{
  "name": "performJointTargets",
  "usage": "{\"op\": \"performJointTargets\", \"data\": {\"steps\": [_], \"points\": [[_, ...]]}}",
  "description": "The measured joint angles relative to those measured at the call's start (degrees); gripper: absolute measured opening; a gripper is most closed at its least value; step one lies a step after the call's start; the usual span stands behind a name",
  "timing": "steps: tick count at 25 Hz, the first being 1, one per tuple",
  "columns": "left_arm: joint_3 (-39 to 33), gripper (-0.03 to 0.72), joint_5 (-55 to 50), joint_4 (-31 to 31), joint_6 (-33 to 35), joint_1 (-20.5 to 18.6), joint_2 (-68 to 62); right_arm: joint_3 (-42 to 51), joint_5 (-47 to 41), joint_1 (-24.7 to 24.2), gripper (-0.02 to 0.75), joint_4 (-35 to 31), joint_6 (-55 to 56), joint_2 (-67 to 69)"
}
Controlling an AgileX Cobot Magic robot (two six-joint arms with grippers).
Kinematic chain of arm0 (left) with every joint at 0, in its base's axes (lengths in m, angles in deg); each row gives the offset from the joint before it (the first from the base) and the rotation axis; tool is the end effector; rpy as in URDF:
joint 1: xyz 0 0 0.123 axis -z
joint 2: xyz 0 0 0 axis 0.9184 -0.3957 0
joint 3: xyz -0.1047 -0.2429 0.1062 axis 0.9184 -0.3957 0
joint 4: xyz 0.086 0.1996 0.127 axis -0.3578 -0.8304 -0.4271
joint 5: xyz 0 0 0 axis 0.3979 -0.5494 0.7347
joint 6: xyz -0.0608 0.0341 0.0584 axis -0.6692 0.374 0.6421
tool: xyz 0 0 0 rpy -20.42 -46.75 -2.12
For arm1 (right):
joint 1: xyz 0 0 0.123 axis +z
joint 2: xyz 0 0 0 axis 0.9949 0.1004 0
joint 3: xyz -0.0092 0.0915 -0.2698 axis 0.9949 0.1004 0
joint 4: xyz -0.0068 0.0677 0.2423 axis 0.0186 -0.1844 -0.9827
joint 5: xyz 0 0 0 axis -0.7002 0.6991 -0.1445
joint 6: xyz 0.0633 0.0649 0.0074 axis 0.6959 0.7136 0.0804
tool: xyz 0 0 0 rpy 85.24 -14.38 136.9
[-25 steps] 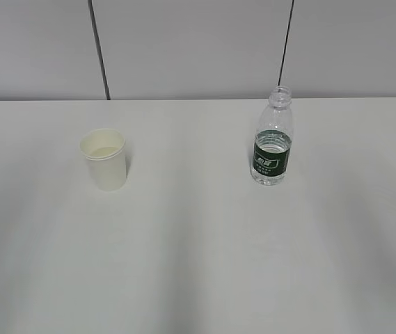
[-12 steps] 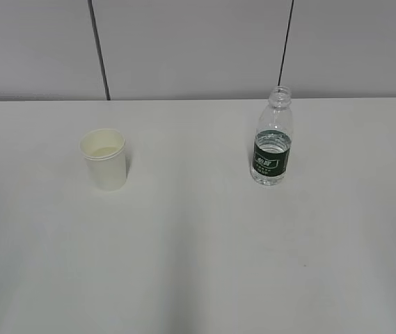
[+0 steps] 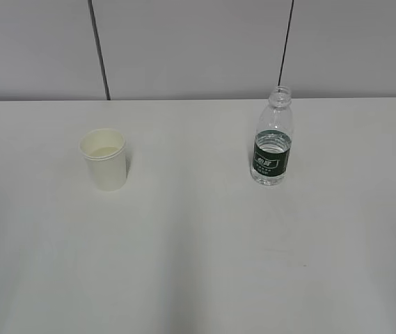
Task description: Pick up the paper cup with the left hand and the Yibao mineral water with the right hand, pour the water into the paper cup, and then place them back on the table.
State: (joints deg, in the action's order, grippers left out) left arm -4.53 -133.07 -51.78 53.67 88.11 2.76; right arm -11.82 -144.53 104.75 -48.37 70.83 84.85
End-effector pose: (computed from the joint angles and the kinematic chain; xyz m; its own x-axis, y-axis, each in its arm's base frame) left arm 0.0188 -0.0112 0.2784 -0.6131 0.1896 -0.7669 0.3650 0.9289 -0.0622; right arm 0.0072 -0.0016 0.2698 -0.5928 -0.1764 -0.7858 -0.2918 0.9565 0.0054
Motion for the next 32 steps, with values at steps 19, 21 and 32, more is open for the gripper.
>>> {"op": "performJointTargets", "data": {"steps": [19, 21, 32], "points": [[0.0, 0.538, 0.16, 0.05, 0.0, -5.84, 2.32, 0.0, 0.37, -3.99, 0.573, 0.0, 0.0, 0.0], [0.0, 0.538, 0.16, 0.05, 0.0, -9.43, 3.93, 0.0, 0.37, -7.47, 0.573, 0.0, 0.0, 0.0], [0.0, 0.536, 0.01, 0.05, 0.0, -19.38, 10.84, 0.0, 0.47, -25.47, 0.573, 0.0, 0.0, -0.84]]}}
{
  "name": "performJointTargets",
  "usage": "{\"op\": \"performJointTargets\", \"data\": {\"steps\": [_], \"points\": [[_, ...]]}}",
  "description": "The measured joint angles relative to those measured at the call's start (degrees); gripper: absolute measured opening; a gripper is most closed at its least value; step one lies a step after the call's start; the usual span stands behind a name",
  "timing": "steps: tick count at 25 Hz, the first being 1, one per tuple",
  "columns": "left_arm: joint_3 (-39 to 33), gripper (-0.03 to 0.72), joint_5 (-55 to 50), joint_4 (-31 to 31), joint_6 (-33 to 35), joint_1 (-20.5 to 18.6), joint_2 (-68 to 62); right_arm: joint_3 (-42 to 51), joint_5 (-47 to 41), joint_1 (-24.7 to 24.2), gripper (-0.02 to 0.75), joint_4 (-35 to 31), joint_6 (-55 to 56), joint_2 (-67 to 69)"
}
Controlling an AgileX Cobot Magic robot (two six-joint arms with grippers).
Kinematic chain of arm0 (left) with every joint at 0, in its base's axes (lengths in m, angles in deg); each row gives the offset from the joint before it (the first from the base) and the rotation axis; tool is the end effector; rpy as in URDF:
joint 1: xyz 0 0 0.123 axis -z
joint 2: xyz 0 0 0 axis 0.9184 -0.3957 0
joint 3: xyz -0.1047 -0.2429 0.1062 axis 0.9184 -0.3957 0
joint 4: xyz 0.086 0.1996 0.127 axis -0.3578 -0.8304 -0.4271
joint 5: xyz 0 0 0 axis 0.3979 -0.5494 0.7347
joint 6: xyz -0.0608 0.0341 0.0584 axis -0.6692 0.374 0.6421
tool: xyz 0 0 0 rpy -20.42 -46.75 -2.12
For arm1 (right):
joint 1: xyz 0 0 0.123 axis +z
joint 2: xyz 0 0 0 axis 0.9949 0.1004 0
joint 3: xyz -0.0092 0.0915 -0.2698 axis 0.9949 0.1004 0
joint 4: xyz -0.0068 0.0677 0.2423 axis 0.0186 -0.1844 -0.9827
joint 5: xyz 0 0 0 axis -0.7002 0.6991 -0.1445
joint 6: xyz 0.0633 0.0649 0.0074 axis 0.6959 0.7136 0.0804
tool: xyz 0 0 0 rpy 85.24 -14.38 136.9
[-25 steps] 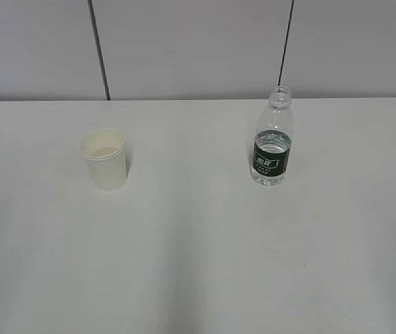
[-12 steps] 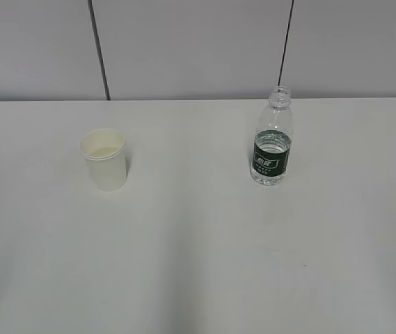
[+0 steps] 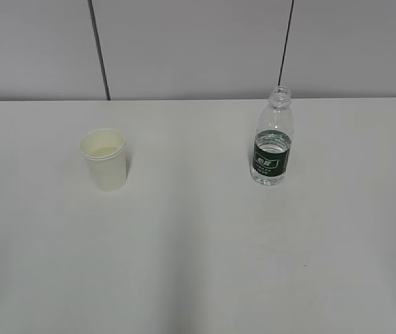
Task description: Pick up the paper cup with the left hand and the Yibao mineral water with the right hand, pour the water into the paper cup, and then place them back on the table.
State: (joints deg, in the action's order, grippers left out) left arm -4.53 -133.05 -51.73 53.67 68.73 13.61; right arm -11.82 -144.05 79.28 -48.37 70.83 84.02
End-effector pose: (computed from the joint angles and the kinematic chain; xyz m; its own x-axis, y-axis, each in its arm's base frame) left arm -0.0081 -0.0034 0.2797 -0.4853 -0.0306 -0.8738 0.0482 0.9969 -0.0617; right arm 0.0042 -0.0044 0.2705 -0.5930 0.0937 -0.7997 0.1473 0.9891 0.0066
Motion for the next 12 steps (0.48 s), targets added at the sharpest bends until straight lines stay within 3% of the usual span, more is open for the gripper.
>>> {"op": "performJointTargets", "data": {"steps": [12], "points": [[0.0, 0.519, -0.12, 0.24, 0.0, -0.96, 1.51, 0.0, -0.11, -0.86, 0.573, 0.09, 0.0, -6.02]]}}
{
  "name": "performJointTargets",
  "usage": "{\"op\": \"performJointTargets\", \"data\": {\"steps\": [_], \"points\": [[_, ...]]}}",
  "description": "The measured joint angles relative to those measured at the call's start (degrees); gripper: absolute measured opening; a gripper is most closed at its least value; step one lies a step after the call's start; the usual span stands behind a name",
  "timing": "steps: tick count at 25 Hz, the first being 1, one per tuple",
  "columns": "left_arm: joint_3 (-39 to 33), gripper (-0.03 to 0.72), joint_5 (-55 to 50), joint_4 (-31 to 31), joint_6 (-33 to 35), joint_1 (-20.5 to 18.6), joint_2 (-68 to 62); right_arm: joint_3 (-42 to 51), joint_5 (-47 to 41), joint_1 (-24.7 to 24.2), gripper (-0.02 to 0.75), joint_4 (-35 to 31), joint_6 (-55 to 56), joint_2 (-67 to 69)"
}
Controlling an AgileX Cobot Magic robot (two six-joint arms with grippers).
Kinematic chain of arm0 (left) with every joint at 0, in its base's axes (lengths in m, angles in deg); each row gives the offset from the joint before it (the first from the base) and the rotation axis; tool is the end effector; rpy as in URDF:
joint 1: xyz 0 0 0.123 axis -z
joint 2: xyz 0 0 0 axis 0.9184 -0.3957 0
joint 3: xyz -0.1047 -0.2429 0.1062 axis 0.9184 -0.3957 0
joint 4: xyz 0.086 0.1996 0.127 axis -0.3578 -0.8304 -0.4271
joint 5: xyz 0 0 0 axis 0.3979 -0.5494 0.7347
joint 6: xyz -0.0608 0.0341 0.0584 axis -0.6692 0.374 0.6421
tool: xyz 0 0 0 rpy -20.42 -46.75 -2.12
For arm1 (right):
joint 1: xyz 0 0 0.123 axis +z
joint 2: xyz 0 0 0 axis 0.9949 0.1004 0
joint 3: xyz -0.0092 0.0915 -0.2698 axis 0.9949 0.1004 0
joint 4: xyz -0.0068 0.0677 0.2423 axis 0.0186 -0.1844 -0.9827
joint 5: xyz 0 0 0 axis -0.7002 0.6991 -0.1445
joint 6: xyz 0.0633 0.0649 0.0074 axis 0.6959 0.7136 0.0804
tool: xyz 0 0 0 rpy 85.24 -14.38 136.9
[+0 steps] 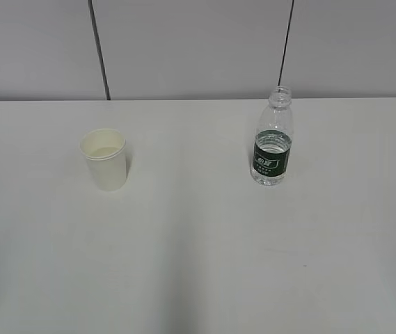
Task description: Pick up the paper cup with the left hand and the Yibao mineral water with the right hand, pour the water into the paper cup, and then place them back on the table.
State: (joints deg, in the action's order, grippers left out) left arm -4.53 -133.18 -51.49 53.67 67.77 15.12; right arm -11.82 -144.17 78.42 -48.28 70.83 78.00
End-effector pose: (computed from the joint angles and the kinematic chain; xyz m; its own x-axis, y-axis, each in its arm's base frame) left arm -0.0123 -0.0038 0.2793 -0.4637 -0.0409 -0.8850 0.0355 0.9973 -0.0647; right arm -0.0114 -0.0030 0.2700 -0.5066 0.0934 -0.8571 0.1621 0.9867 0.0117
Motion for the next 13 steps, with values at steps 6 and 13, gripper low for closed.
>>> {"op": "performJointTargets", "data": {"steps": [6, 13], "points": [[0.0, 0.515, 0.0, 0.0, 0.0, 0.0, 0.0, 0.0, 0.0, 0.0, 0.573, 0.0, 0.0, 0.0], [0.0, 0.502, 0.0, 0.0, 0.0, 0.0, 0.0, 0.0, 0.0, 0.0, 0.573, 0.0, 0.0, 0.0]]}}
